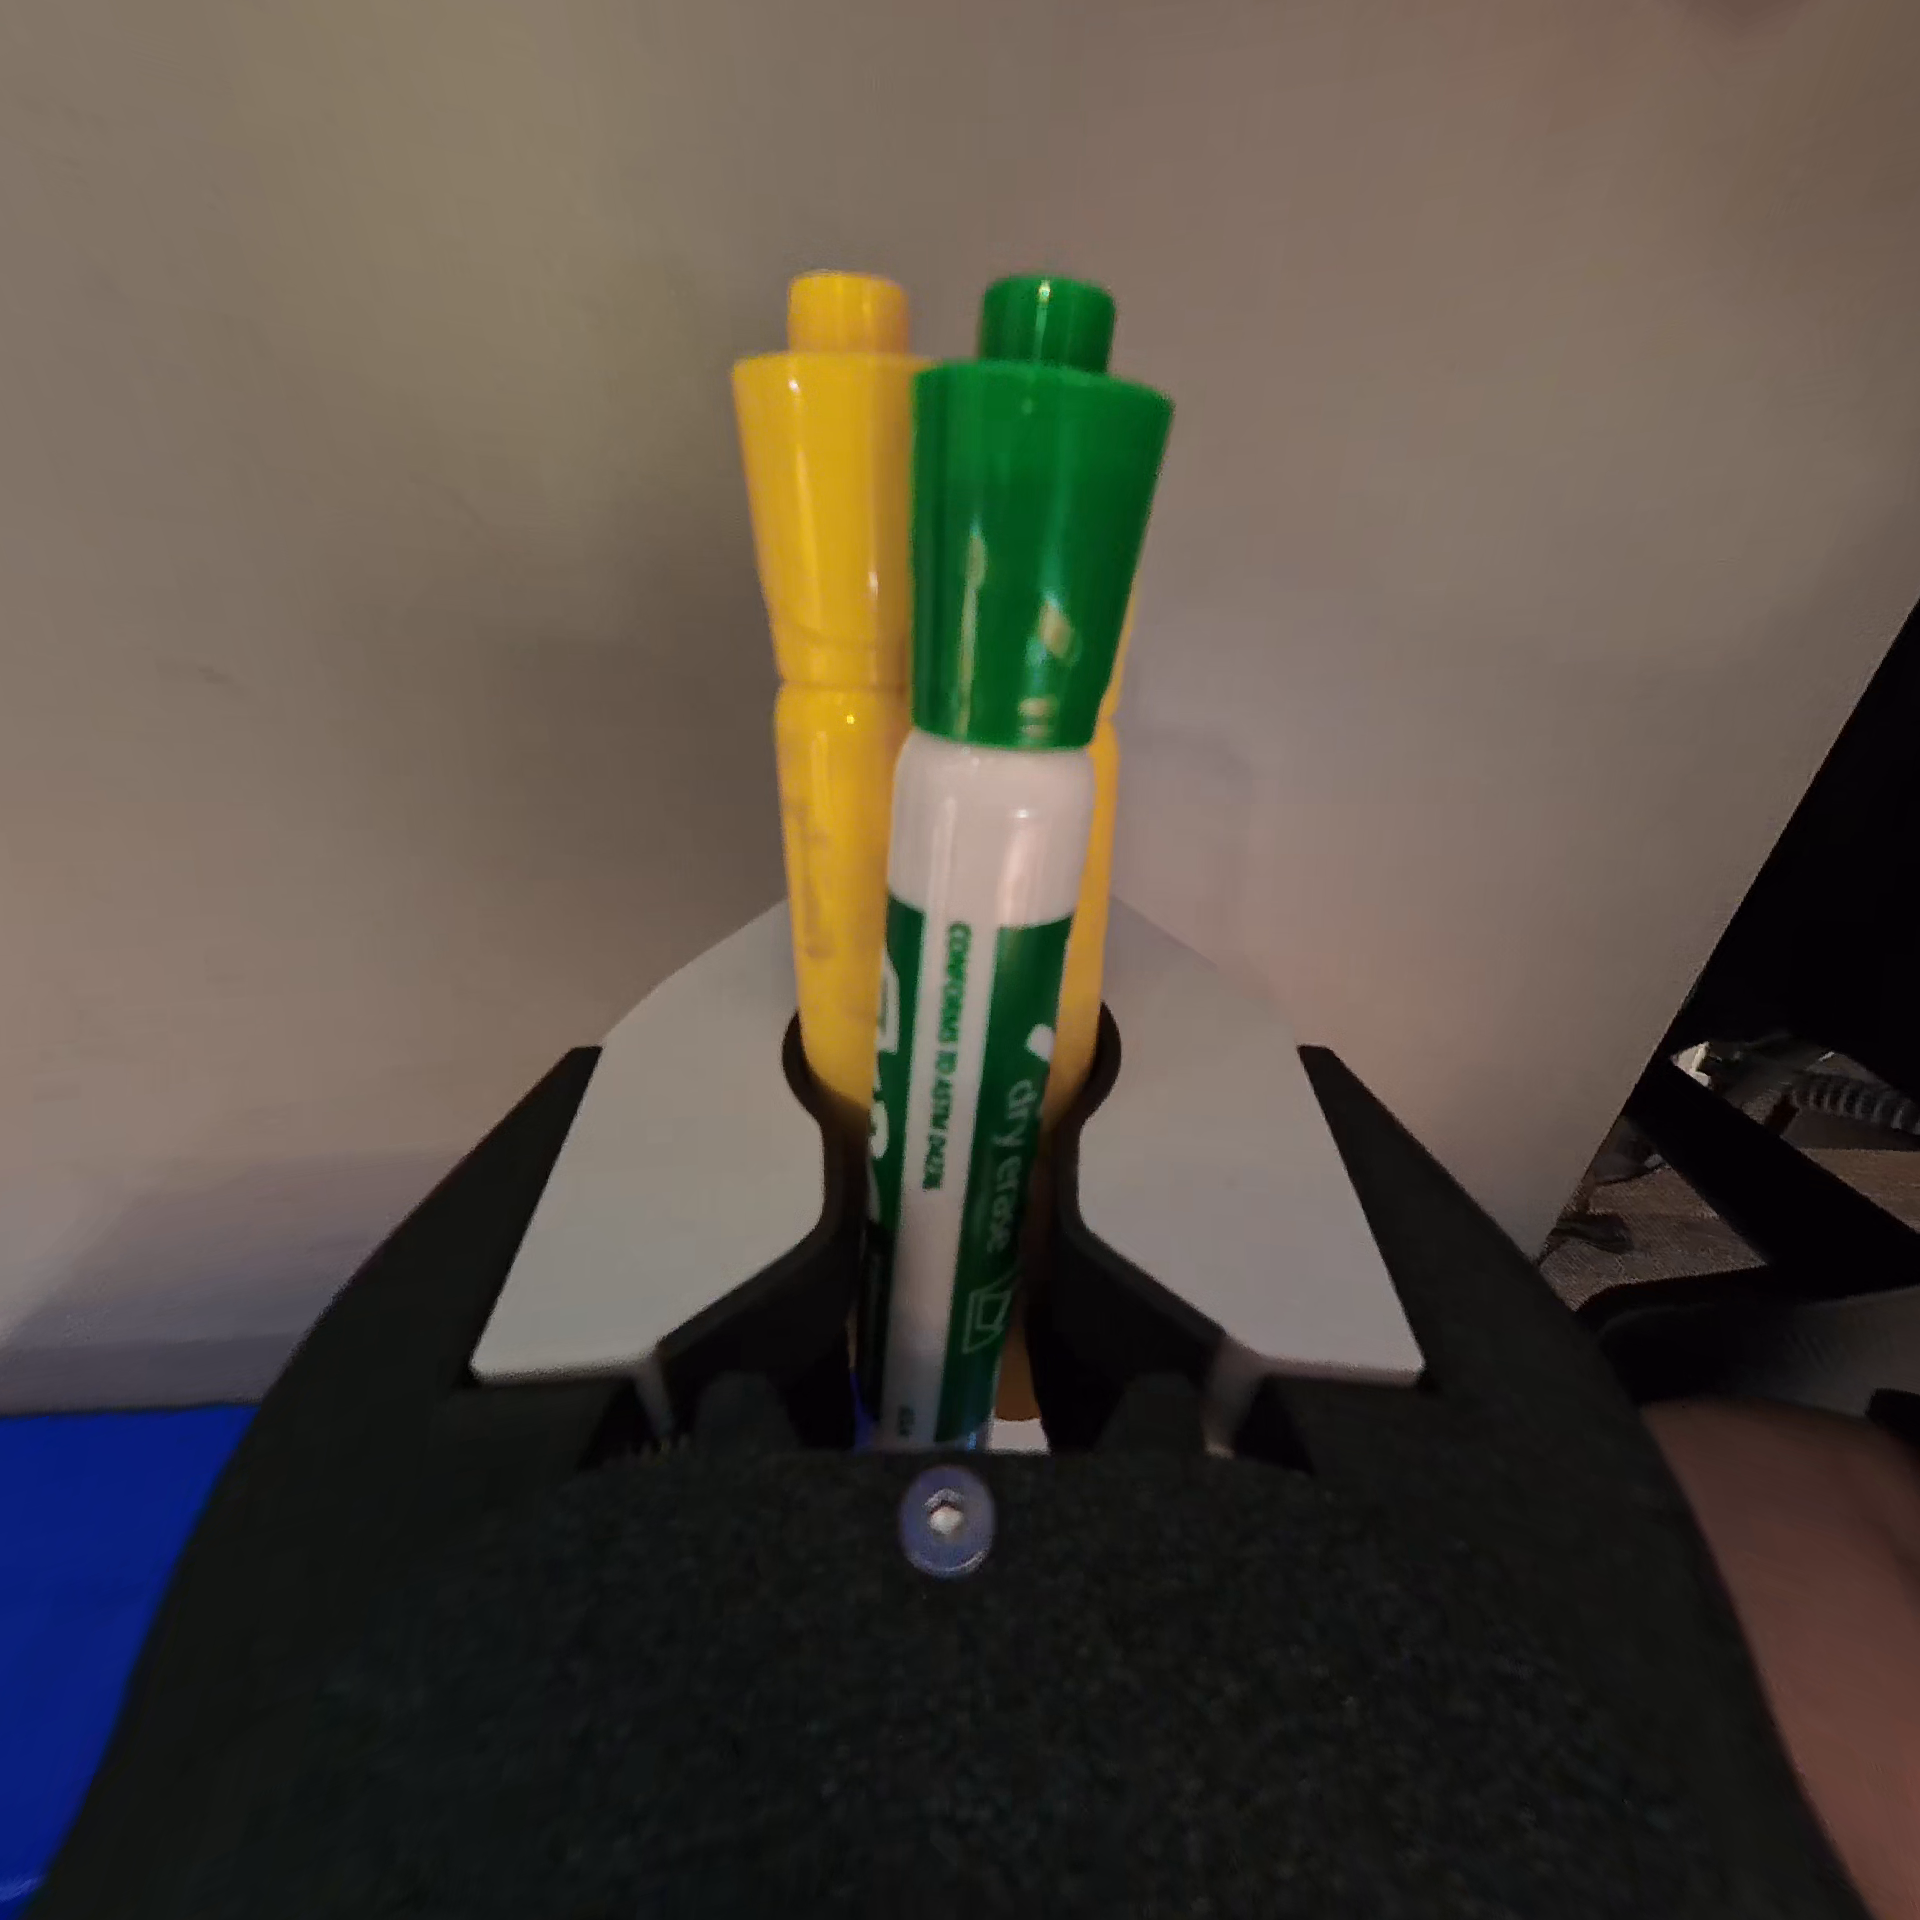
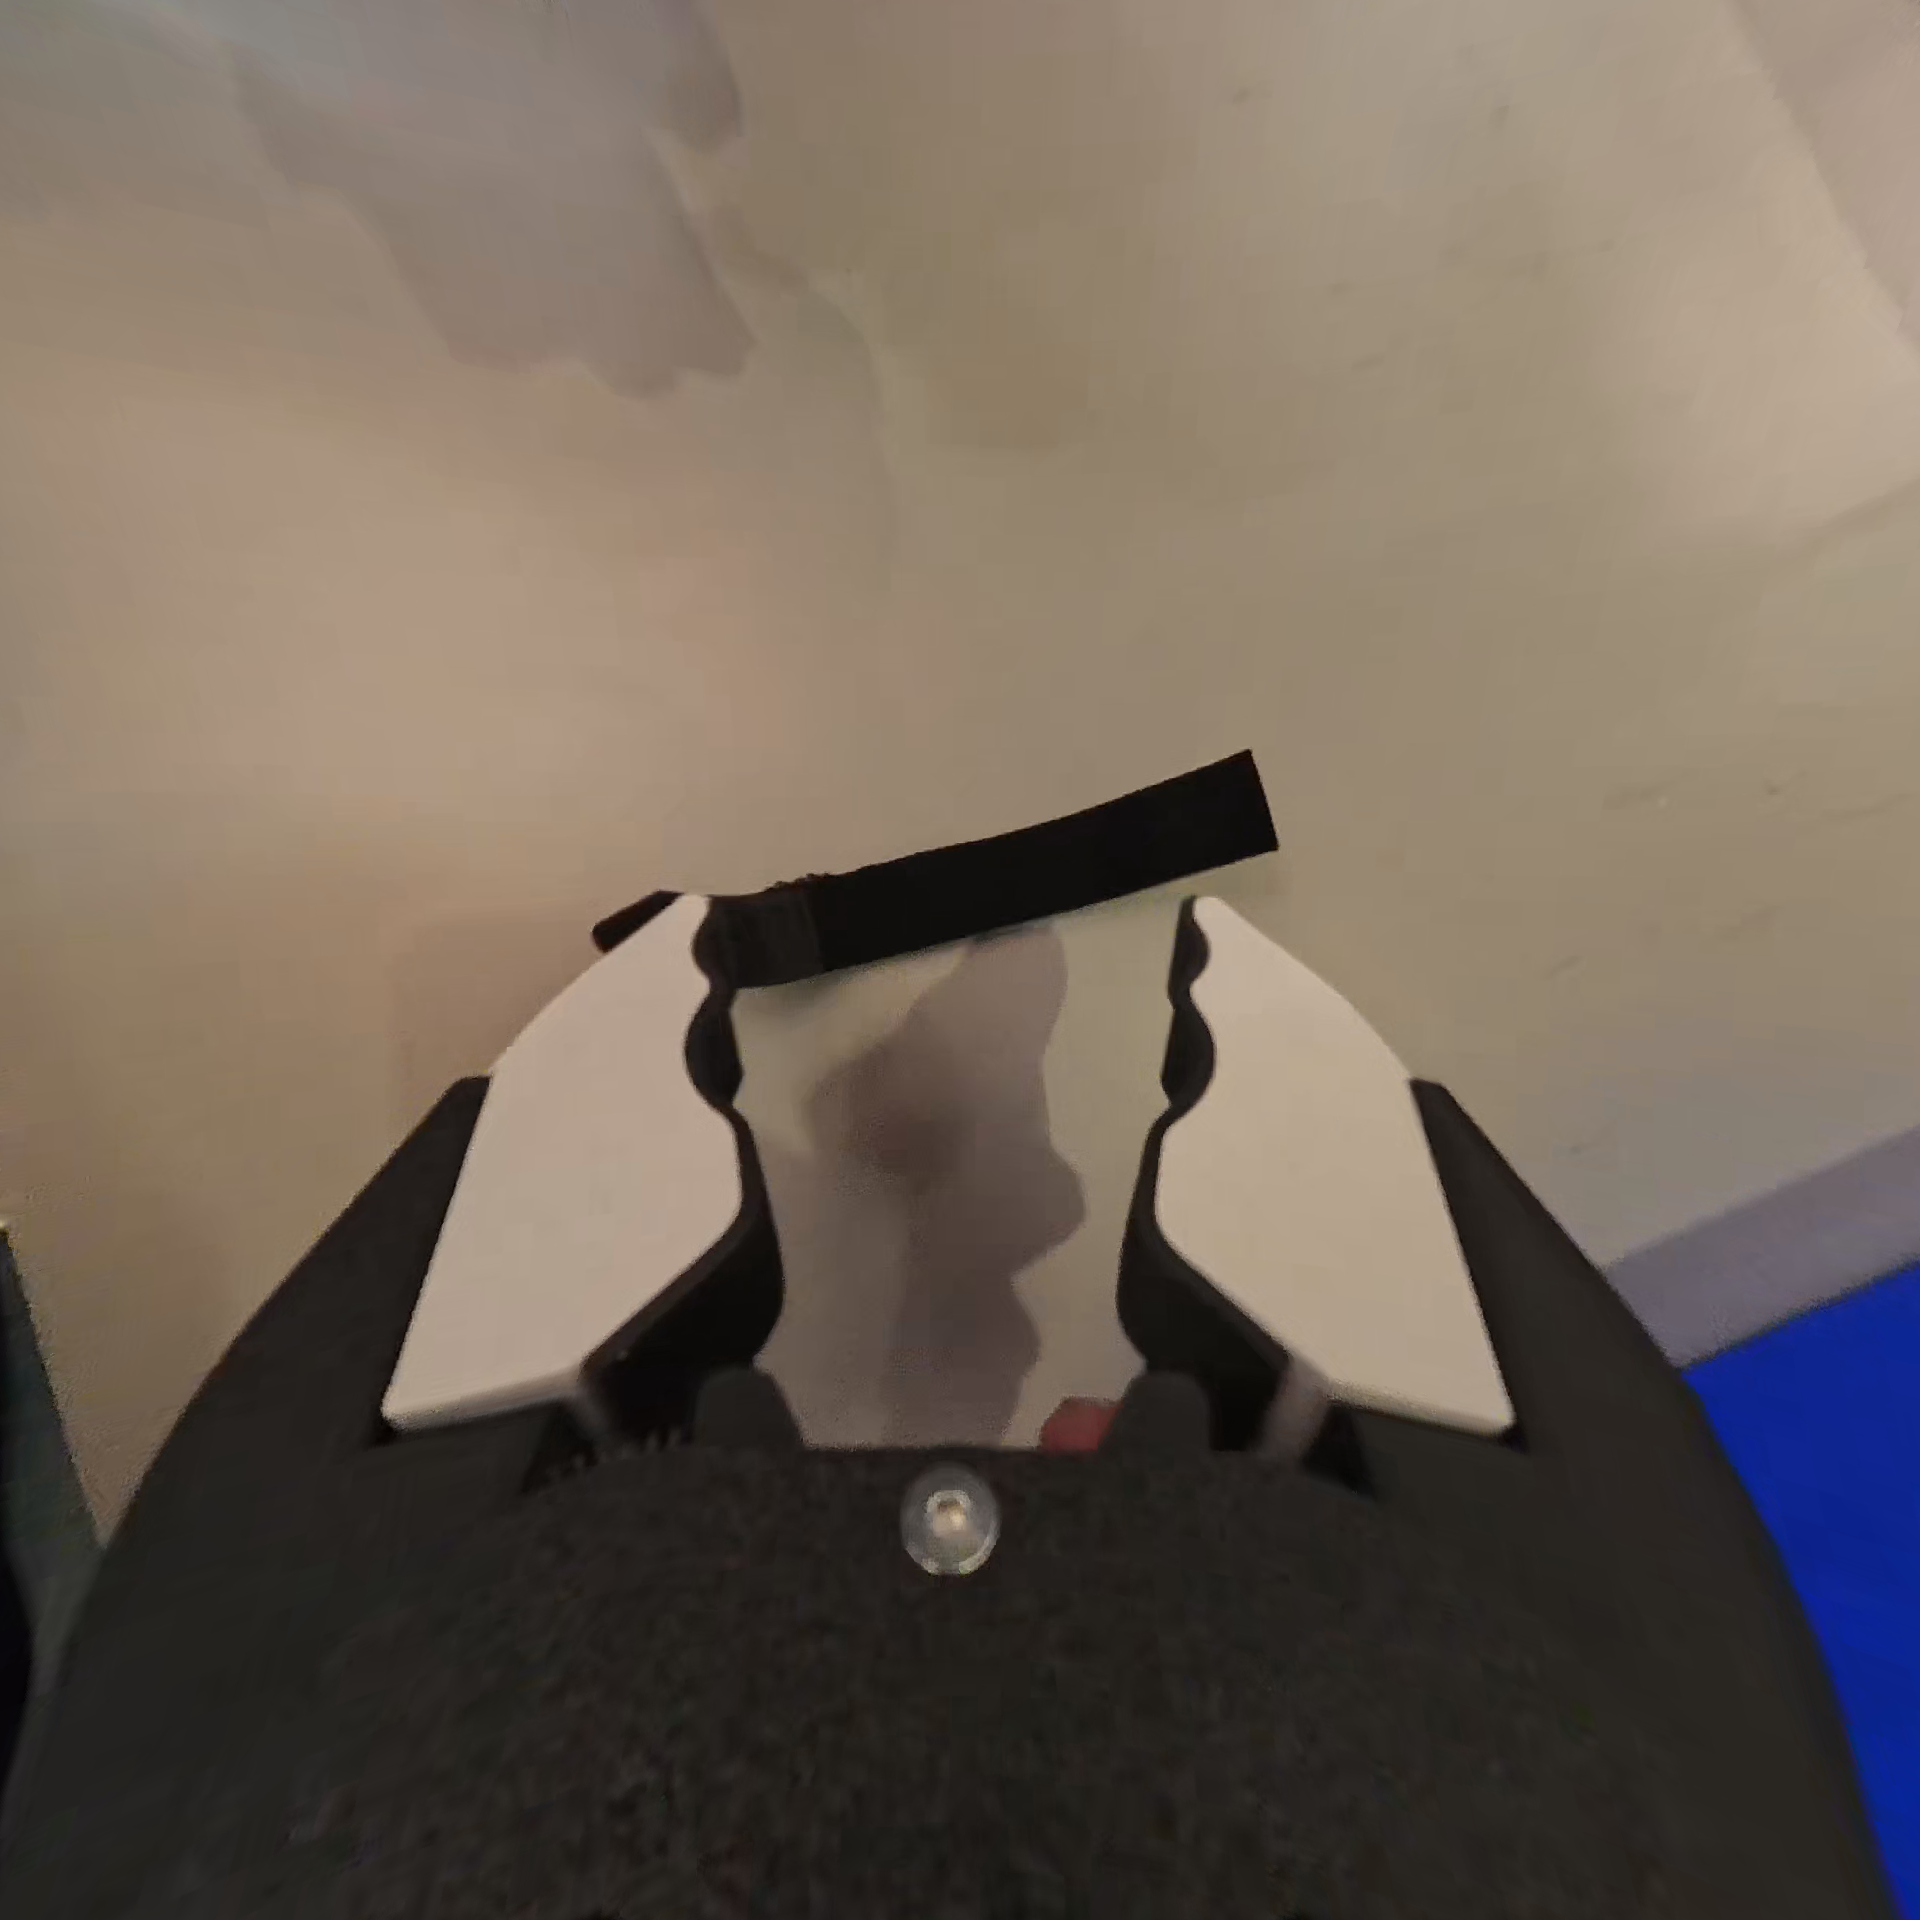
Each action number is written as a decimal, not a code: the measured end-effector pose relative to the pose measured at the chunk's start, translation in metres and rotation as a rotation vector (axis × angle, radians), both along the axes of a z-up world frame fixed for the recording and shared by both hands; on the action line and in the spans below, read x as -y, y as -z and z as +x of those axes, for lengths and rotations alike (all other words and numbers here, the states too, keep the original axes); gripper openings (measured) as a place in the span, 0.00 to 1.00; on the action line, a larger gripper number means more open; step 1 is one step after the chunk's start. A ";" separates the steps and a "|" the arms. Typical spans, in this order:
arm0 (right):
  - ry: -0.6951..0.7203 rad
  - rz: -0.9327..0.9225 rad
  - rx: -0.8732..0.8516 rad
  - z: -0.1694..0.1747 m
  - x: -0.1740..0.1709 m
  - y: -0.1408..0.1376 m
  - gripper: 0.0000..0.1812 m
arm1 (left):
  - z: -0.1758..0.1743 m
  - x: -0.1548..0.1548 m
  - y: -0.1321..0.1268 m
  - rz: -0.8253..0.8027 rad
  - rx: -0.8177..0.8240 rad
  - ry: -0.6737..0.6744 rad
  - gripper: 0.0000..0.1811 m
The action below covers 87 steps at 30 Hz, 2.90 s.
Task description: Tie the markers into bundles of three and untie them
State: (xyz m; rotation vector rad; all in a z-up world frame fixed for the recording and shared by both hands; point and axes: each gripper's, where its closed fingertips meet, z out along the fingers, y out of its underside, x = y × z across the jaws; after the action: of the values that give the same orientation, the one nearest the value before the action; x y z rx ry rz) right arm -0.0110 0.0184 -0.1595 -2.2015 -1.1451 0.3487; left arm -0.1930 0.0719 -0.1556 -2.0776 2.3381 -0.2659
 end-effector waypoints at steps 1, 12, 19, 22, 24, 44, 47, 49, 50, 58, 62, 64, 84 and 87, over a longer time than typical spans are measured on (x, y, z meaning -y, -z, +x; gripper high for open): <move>0.010 -0.002 -0.007 0.002 0.000 0.002 0.47 | 0.003 0.001 0.000 -0.001 0.009 0.008 0.23; 0.090 -0.071 -0.052 0.000 -0.033 -0.021 0.40 | 0.013 0.009 0.010 -0.034 -0.002 0.069 0.23; -0.103 -0.093 0.366 0.019 -0.056 -0.003 0.29 | 0.013 0.010 0.014 -0.057 0.007 0.083 0.23; -0.183 -0.169 0.431 0.017 -0.061 0.015 0.19 | 0.011 0.008 0.013 -0.055 0.011 0.075 0.23; -0.208 -0.207 0.437 0.013 -0.062 0.022 0.14 | 0.010 0.007 0.011 -0.053 0.018 0.073 0.23; 0.154 0.728 0.528 -0.064 -0.065 -0.083 0.01 | 0.020 0.010 0.019 -0.062 0.025 0.047 0.23; 0.190 0.783 0.508 -0.083 -0.057 -0.095 0.01 | 0.020 0.006 0.022 -0.045 0.007 0.038 0.23; 0.167 0.797 0.492 -0.101 -0.051 -0.098 0.01 | 0.021 0.006 0.023 -0.047 0.005 0.042 0.23; 0.160 0.830 0.502 -0.108 -0.048 -0.102 0.01 | 0.022 0.007 0.023 -0.050 0.007 0.044 0.23; 0.095 0.828 0.490 -0.148 -0.018 -0.082 0.01 | 0.020 0.004 0.019 -0.045 0.023 0.030 0.23; 0.105 0.768 0.443 -0.156 -0.009 -0.063 0.01 | 0.020 0.004 0.015 -0.036 0.027 0.034 0.23; 0.114 0.750 0.413 -0.159 -0.006 -0.059 0.01 | 0.020 0.005 0.012 -0.033 0.034 0.036 0.23; 0.100 0.558 -0.046 -0.119 -0.009 -0.056 0.31 | 0.012 -0.001 0.006 0.004 0.029 0.035 0.23; -0.085 0.473 0.030 -0.116 -0.013 -0.023 0.26 | 0.006 -0.005 0.003 0.007 0.035 0.032 0.23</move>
State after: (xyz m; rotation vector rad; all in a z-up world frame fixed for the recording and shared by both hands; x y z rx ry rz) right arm -0.1266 0.0316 -0.1363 -1.7536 -1.1974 0.0672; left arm -0.1867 0.0774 -0.1583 -2.0178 2.3507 -0.2916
